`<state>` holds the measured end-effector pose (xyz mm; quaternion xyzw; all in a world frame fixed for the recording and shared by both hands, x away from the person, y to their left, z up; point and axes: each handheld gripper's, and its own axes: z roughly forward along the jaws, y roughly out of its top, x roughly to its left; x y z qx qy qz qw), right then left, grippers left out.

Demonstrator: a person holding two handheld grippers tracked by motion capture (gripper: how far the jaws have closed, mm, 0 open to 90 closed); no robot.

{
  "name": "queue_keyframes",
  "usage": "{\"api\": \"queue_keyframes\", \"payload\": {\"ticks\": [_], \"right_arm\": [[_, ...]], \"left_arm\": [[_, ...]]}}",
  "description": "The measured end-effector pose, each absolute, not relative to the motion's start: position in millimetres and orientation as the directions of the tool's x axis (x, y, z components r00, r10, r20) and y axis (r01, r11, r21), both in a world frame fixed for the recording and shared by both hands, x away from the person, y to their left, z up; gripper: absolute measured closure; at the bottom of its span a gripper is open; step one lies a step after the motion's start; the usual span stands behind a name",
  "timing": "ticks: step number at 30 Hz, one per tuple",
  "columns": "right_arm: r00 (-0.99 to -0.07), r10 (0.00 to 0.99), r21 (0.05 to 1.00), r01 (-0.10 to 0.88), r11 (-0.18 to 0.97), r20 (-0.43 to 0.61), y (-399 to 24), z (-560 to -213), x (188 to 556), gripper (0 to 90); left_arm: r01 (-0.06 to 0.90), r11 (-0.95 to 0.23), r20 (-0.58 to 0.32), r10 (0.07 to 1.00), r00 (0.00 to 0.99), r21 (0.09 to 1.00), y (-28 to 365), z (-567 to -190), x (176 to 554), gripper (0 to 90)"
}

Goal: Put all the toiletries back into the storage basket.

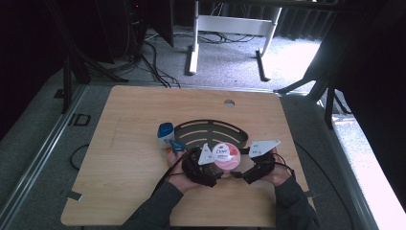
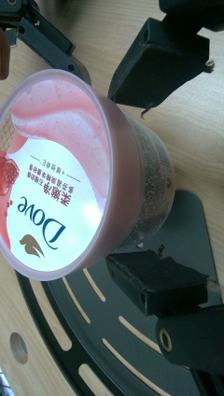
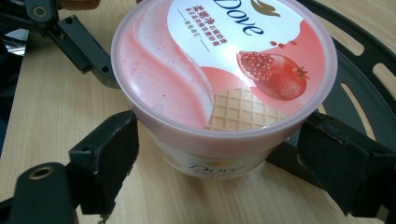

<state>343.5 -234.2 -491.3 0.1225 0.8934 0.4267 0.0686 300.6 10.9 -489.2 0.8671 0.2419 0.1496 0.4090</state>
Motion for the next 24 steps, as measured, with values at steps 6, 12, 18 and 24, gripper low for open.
{"api": "queue_keyframes", "payload": {"ticks": [6,12,18,24], "right_arm": [[-0.961,0.278,0.780,0.159,0.605,-0.020,-235.9,-488.1,348.1,13.1],[-0.961,0.278,0.779,0.162,0.605,-0.016,-237.5,-487.9,352.1,13.0],[-0.960,0.280,0.775,0.169,0.609,-0.011,-239.2,-488.3,356.3,12.8],[-0.960,0.280,0.772,0.171,0.612,-0.009,-239.9,-487.4,362.3,12.1]], "left_arm": [[0.303,-0.538,0.057,0.551,0.832,0.786,8.6,-487.0,304.0,19.6],[0.301,-0.542,0.065,0.556,0.829,0.785,5.7,-486.6,306.3,19.6],[0.313,-0.533,0.053,0.563,0.825,0.786,3.4,-488.2,310.1,19.6],[0.325,-0.521,0.045,0.577,0.815,0.790,0.8,-488.0,314.4,19.4]]}}
